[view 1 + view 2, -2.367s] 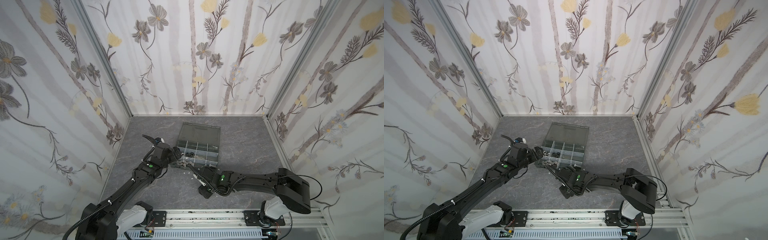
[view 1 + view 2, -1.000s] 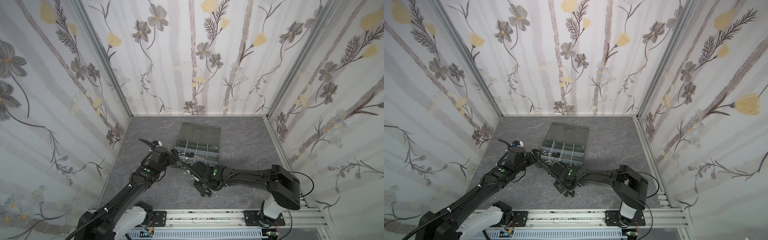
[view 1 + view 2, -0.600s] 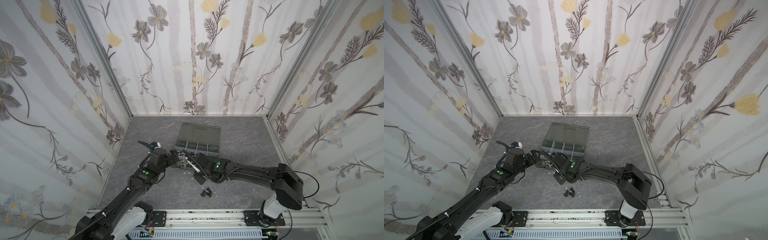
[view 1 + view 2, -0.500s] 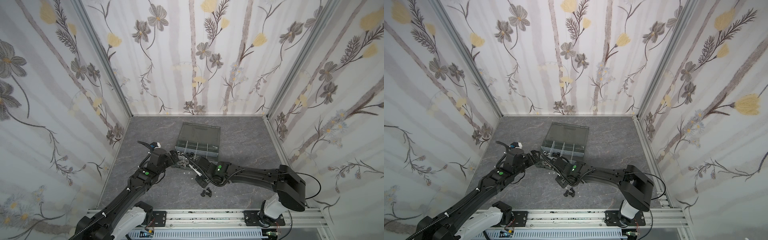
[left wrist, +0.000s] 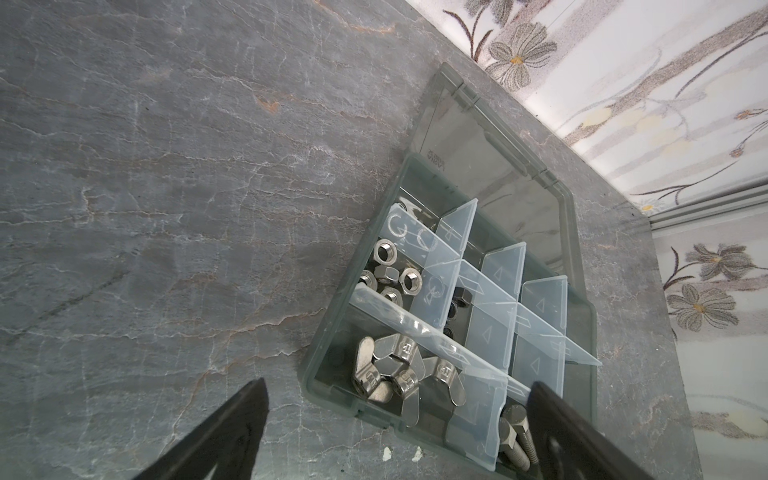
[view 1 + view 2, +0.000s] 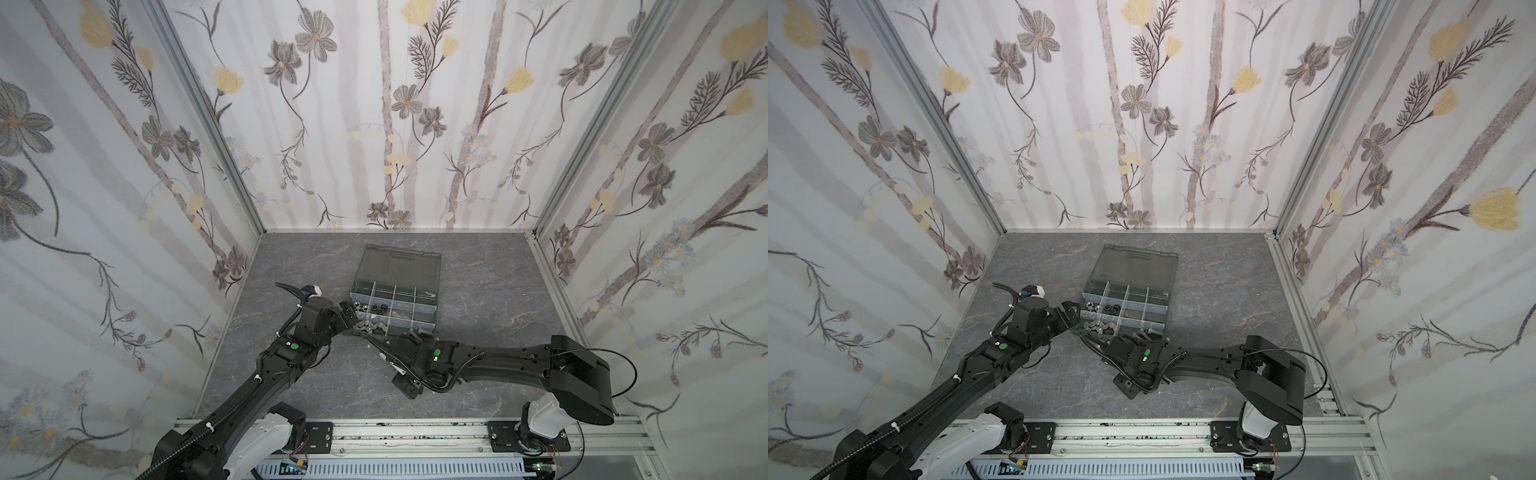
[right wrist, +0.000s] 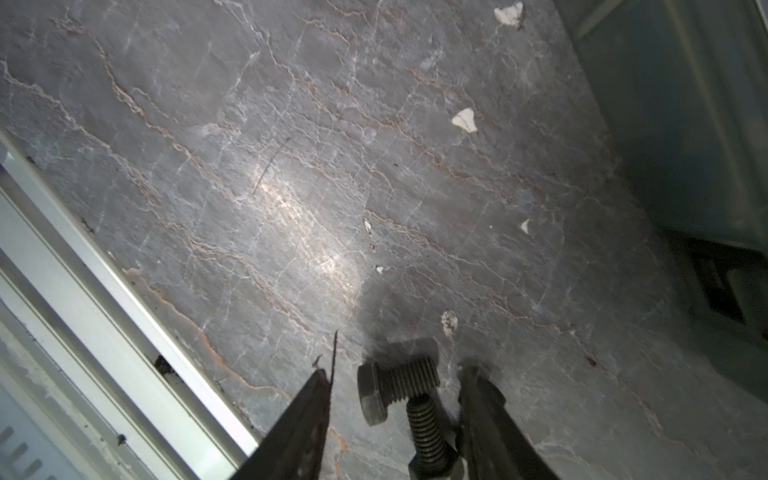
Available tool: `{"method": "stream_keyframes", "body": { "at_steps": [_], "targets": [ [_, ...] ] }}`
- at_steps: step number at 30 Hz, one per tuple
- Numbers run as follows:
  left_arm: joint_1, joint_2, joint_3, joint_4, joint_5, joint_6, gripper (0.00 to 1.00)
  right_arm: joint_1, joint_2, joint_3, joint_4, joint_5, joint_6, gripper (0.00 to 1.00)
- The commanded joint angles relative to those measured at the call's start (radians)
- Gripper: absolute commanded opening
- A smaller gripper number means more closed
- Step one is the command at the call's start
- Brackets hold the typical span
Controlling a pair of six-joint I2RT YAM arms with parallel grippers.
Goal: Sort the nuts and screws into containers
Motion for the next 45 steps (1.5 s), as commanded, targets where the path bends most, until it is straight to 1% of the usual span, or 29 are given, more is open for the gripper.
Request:
{"method": "stream_keyframes", "body": {
  "at_steps": [1,7,15,25,27,31,32,36,39,42,45],
  "targets": [
    [0.001,-0.001,0.002,0.015,-0.01,-0.008,1.0,0.005,0.003,-0.003,0.036,-0.009,-0.058,0.54],
    [0.001,-0.002,-0.006,0.016,-0.007,-0.013,1.0,0.009,0.014,-0.005,0.029,-0.035,-0.132,0.56],
    [0.001,-0.008,-0.011,0.016,-0.009,-0.014,1.0,0.009,0.052,-0.005,0.013,-0.029,-0.18,0.57],
    [0.001,-0.016,-0.021,0.018,-0.013,-0.019,1.0,0.006,0.078,-0.015,0.001,0.001,-0.202,0.52],
    [0.001,-0.017,-0.023,0.018,-0.011,-0.02,1.0,0.004,0.082,-0.013,0.003,0.004,-0.203,0.49],
    [0.001,-0.025,-0.027,0.018,-0.013,-0.02,1.0,0.004,0.086,-0.006,0.011,0.013,-0.197,0.33],
    [0.002,-0.028,-0.028,0.018,-0.014,-0.02,1.0,0.004,0.083,-0.004,0.013,0.015,-0.195,0.31],
    [0.003,-0.039,-0.032,0.018,-0.019,-0.02,1.0,-0.003,0.048,0.018,0.018,0.02,-0.201,0.29],
    [0.003,-0.04,-0.034,0.018,-0.019,-0.02,1.0,-0.038,0.022,0.063,0.018,0.022,-0.223,0.28],
    [0.003,-0.04,-0.037,0.018,-0.019,-0.022,1.0,-0.107,0.01,0.139,0.018,0.033,-0.255,0.28],
    [0.003,-0.039,-0.038,0.019,-0.016,-0.023,1.0,-0.186,0.03,0.248,0.018,0.058,-0.285,0.28]
  ]
}}
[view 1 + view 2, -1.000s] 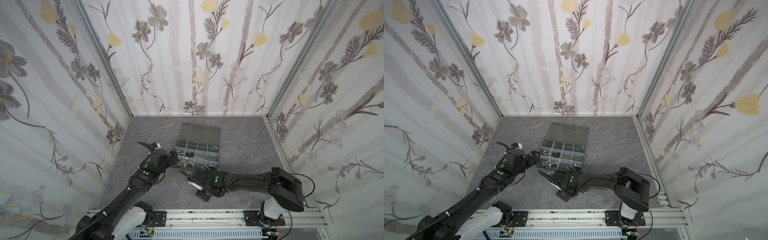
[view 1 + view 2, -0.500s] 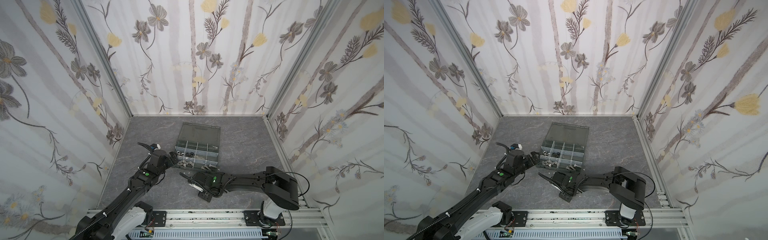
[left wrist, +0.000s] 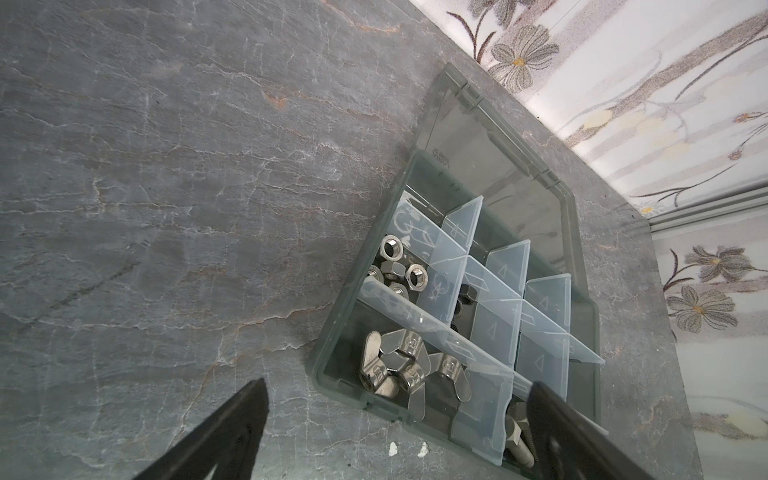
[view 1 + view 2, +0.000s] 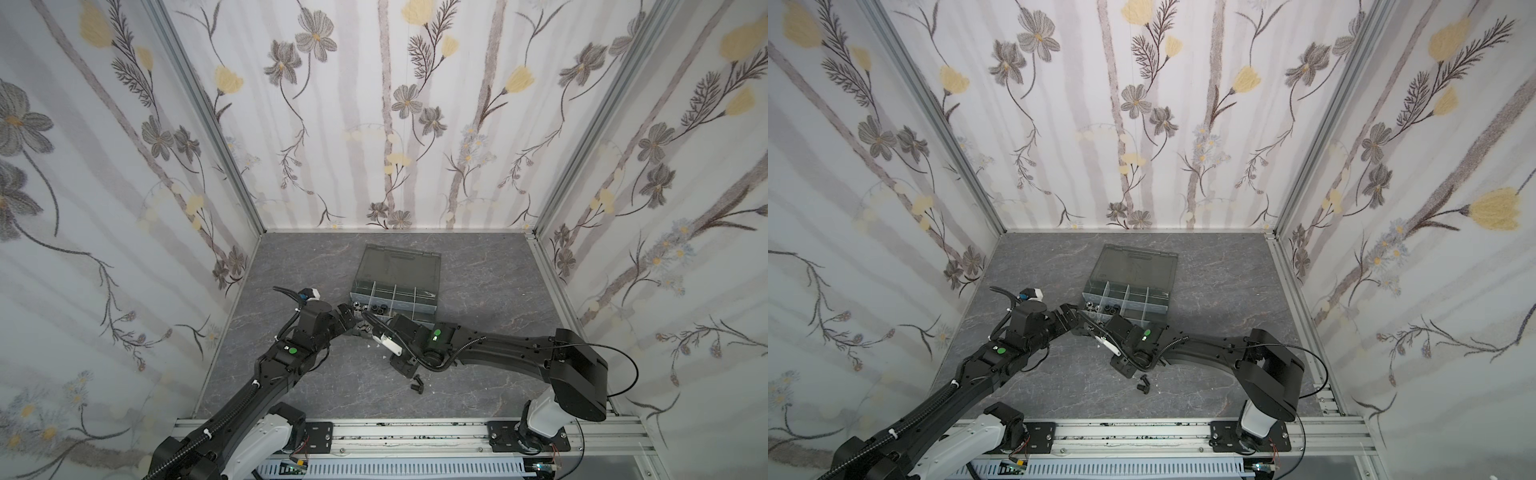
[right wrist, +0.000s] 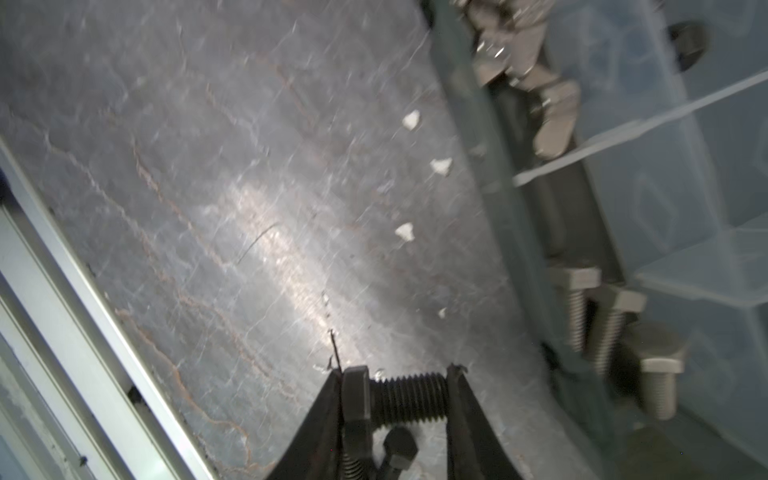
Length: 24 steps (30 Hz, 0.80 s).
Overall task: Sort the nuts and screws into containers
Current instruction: 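Carry the black bolt into an empty compartment and open the right gripper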
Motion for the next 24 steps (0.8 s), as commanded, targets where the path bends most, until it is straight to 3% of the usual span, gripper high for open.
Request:
{"method": "stream_keyframes", "body": {
  "at_steps": [1,9,19,22,24],
  "targets": [
    [0.001,-0.002,-0.003,0.014,-0.012,-0.017,1.0,-0.065,0.024,0.108,0.043,0.049,-0.059,0.29],
    [0.003,-0.012,-0.008,0.016,0.003,-0.029,1.0,-0.218,0.207,0.33,0.023,0.084,-0.044,0.28],
    [0.003,-0.017,-0.016,0.019,0.02,-0.036,1.0,-0.252,0.2,0.244,0.066,0.076,-0.004,0.29],
    [0.003,0.0,-0.011,0.022,0.03,-0.027,1.0,-0.282,0.201,0.239,0.073,0.063,0.008,0.37],
    [0.003,0.011,-0.004,0.026,0.03,-0.021,1.0,-0.283,0.198,0.237,0.076,0.057,0.017,0.48]
  ]
}}
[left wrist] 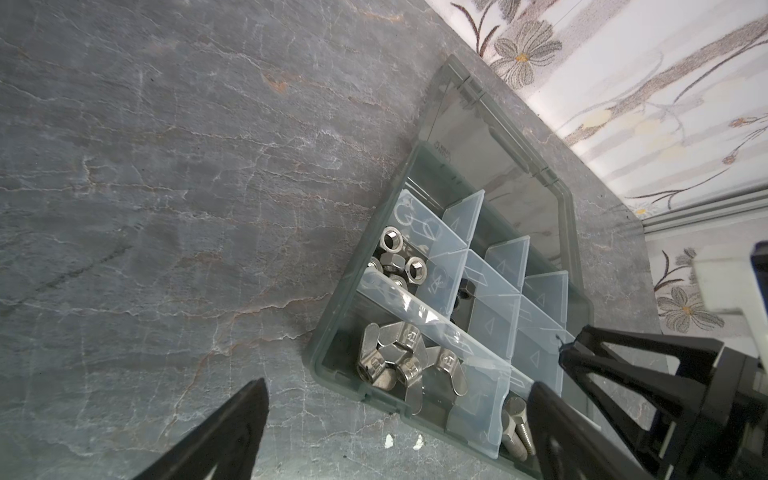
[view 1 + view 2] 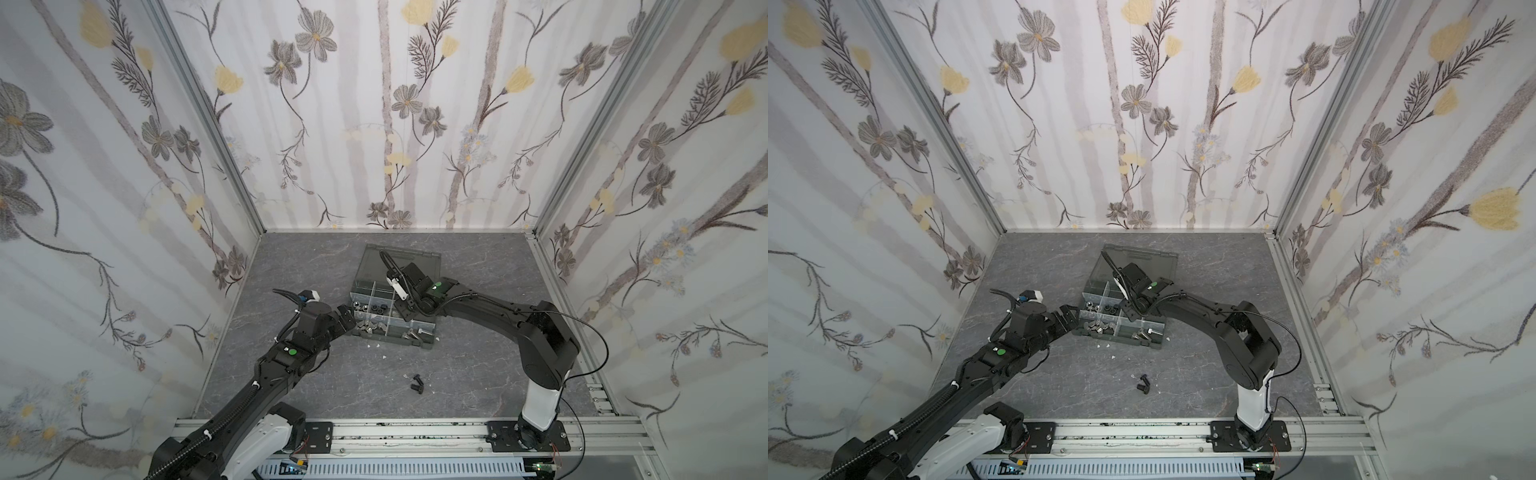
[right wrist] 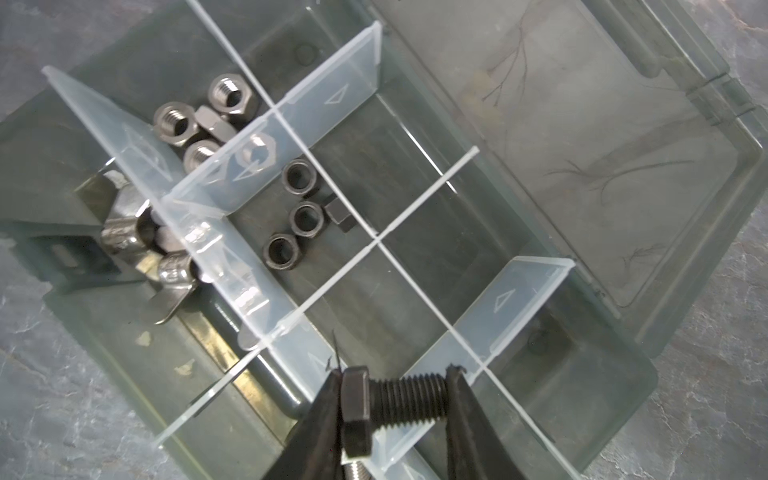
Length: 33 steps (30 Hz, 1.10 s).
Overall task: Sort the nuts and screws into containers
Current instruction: 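Carry the black bolt into an empty compartment and open the right gripper, then withdraw the right gripper while the left gripper moves toward the black bolts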
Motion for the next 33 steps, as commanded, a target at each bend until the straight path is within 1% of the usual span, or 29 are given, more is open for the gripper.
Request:
{"method": "stream_keyframes", "body": {
  "at_steps": [1,3,5,10,15,19,22,24,30,33],
  "targets": [
    [0.001,0.016,0.014,0.025,0.001,0.012,1.0,-0.001,-0.016,-0.006,0.057,-0.023,0.021,0.53],
    [0.001,0.031,0.025,0.03,0.002,0.02,1.0,-0.001,-0.022,-0.009,0.063,-0.031,0.029,0.58],
    [0.001,0.049,0.039,0.034,0.006,0.033,1.0,-0.003,-0.029,-0.007,0.068,-0.037,0.036,0.6],
    [0.0,0.095,0.062,0.037,0.035,0.062,1.0,-0.009,-0.067,-0.005,0.069,-0.043,0.056,0.62],
    [-0.001,0.103,0.063,0.044,0.064,0.062,1.0,-0.021,-0.122,-0.026,0.069,-0.049,0.079,0.64],
    [-0.012,0.106,0.055,0.045,0.122,0.067,0.95,-0.032,-0.176,-0.053,0.073,-0.06,0.108,0.66],
    [-0.041,0.107,0.041,0.044,0.153,0.057,0.92,-0.041,-0.217,-0.095,0.093,-0.072,0.126,0.66],
    [-0.073,0.107,0.031,0.044,0.159,0.046,0.91,-0.046,-0.239,-0.121,0.1,-0.079,0.132,0.66],
    [-0.181,0.098,-0.024,0.044,0.16,0.017,0.89,-0.07,-0.321,-0.213,0.118,-0.055,0.136,0.67],
    [-0.26,0.125,-0.019,0.045,0.143,0.01,0.88,-0.079,-0.367,-0.264,0.141,-0.054,0.152,0.68]
  ]
}}
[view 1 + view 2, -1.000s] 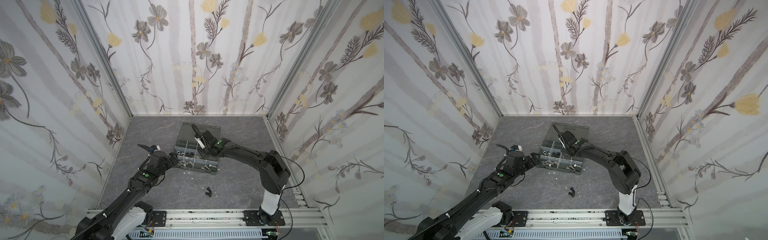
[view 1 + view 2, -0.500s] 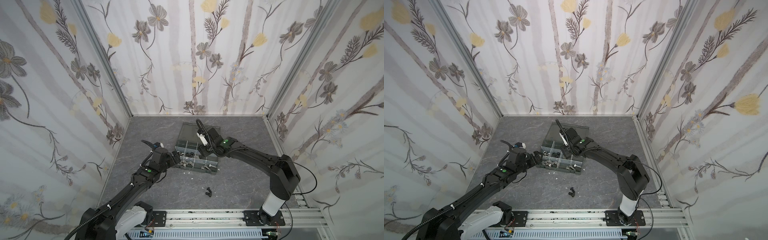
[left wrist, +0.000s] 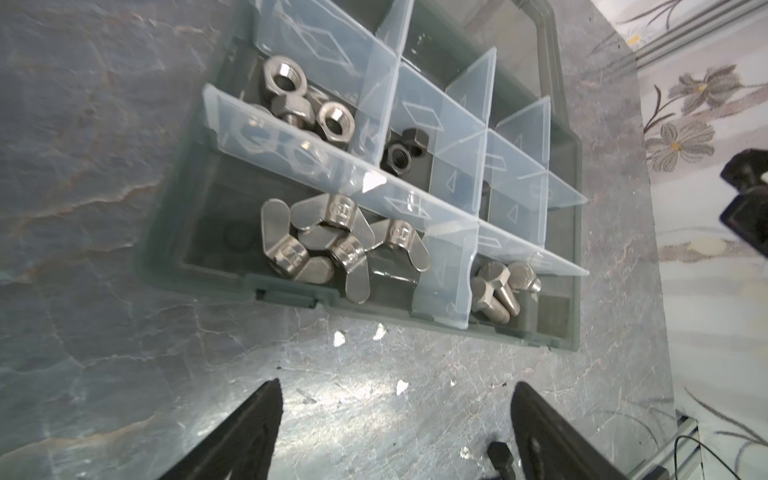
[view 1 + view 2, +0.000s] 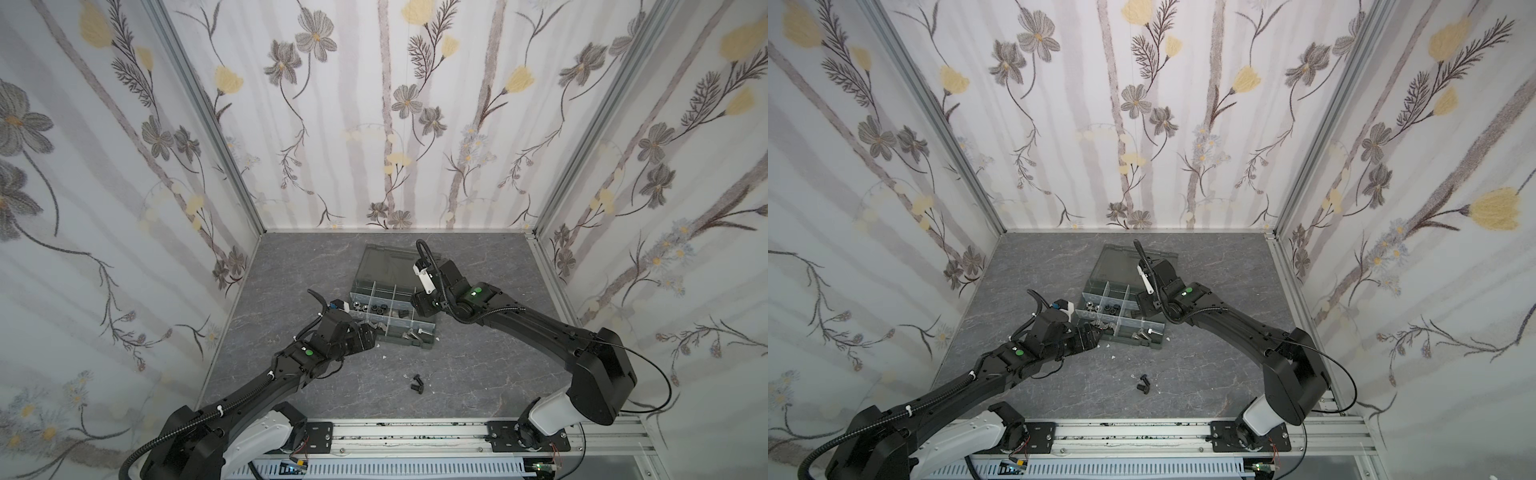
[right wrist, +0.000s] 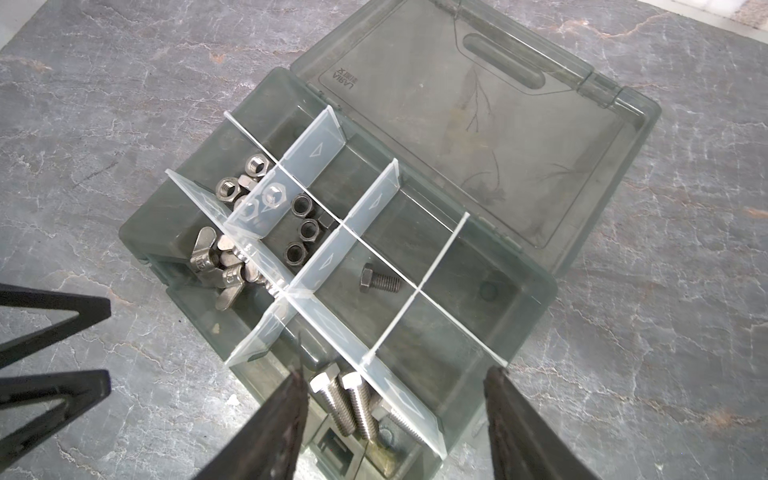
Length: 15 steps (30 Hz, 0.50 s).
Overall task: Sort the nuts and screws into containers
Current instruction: 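Withdraw the right gripper while the left gripper moves toward the black bolts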
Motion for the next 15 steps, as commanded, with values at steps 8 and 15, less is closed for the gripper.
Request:
{"method": "stream_keyframes", "body": {
  "at_steps": [8,15],
  "targets": [
    [-0.218,0.196,0.116,0.023,0.002,0.058,0.8,-0.011,-0.137,-0.126,0.079,0.048,0.083,0.69],
    [-0.321,0.32,0.198,0.01,0.013,0.108,0.73,-0.027,-0.25,-0.227,0.089,0.084,0.131,0.7]
  ]
}}
